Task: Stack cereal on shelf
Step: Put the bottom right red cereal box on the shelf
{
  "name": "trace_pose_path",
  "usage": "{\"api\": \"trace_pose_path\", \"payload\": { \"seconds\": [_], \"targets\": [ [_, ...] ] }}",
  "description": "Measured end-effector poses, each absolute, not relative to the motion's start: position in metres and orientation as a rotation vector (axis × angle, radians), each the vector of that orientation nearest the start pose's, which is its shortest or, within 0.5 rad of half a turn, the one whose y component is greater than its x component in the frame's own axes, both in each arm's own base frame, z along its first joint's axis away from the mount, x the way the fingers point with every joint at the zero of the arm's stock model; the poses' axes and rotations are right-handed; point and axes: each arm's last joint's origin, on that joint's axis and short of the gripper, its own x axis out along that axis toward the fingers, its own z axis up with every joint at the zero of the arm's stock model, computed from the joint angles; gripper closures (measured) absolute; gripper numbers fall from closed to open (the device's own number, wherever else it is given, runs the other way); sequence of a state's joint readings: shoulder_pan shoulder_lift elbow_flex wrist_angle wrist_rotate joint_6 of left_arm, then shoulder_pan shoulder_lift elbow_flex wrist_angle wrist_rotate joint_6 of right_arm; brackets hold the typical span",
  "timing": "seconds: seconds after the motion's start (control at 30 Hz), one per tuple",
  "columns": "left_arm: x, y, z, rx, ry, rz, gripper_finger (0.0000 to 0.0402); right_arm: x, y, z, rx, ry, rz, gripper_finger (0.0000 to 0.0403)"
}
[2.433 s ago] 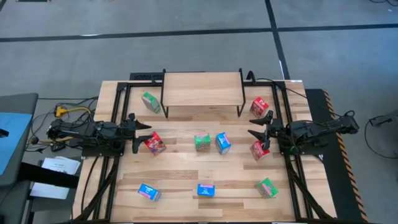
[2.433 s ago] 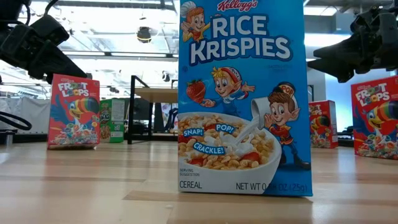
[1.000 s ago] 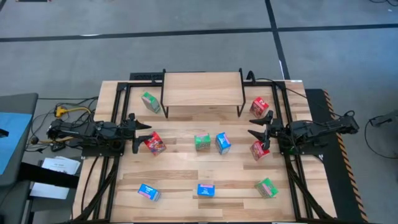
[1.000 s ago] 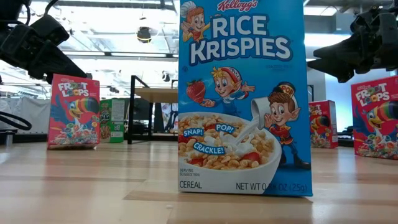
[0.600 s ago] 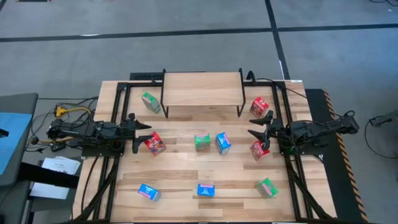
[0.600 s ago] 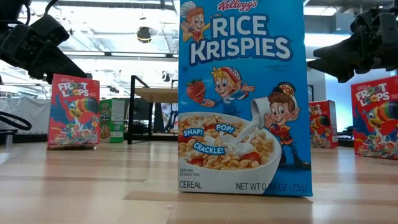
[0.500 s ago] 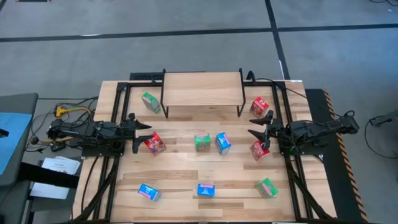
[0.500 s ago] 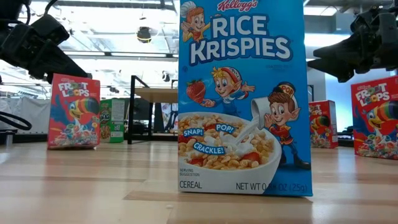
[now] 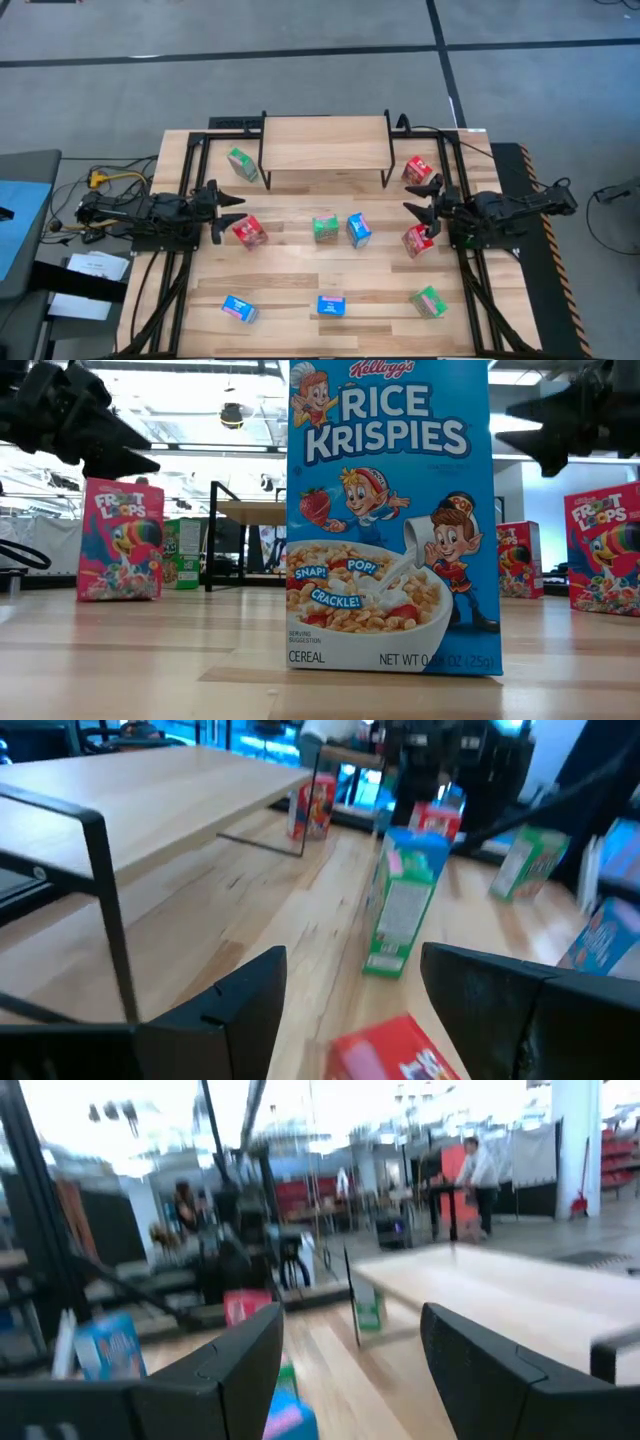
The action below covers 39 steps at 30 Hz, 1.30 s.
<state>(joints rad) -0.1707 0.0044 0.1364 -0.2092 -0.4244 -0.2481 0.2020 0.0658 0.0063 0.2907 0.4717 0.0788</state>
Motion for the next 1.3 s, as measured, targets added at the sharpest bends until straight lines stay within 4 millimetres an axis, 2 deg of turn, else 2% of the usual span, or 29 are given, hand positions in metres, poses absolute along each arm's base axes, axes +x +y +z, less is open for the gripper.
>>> {"api": "trace_pose_path", "payload": {
  "seconds": [0.27,0.93,1.1,1.3],
  "targets": [
    [0.085,-0.003,0.204,-0.399,-0.121,0.237,0.0180,0.091,0.005,0.210,0.194,-0.340,-0.253,0.0140],
    [0.085,-0.003,0.206,-0.397,-0.141,0.232,0.0180,0.091,0.005,0.211,0.129,-0.321,-0.263,0.0137],
    [0.085,-0.003,0.206,-0.390,-0.140,0.232,0.0180,0.091,0.005,0.209,0.127,-0.302,-0.263,0.0113],
    [0.085,-0.003,0.206,-0.391,-0.140,0.232,0.0180,0.091,0.005,0.211,0.150,-0.320,-0.260,0.0044]
  ]
}}
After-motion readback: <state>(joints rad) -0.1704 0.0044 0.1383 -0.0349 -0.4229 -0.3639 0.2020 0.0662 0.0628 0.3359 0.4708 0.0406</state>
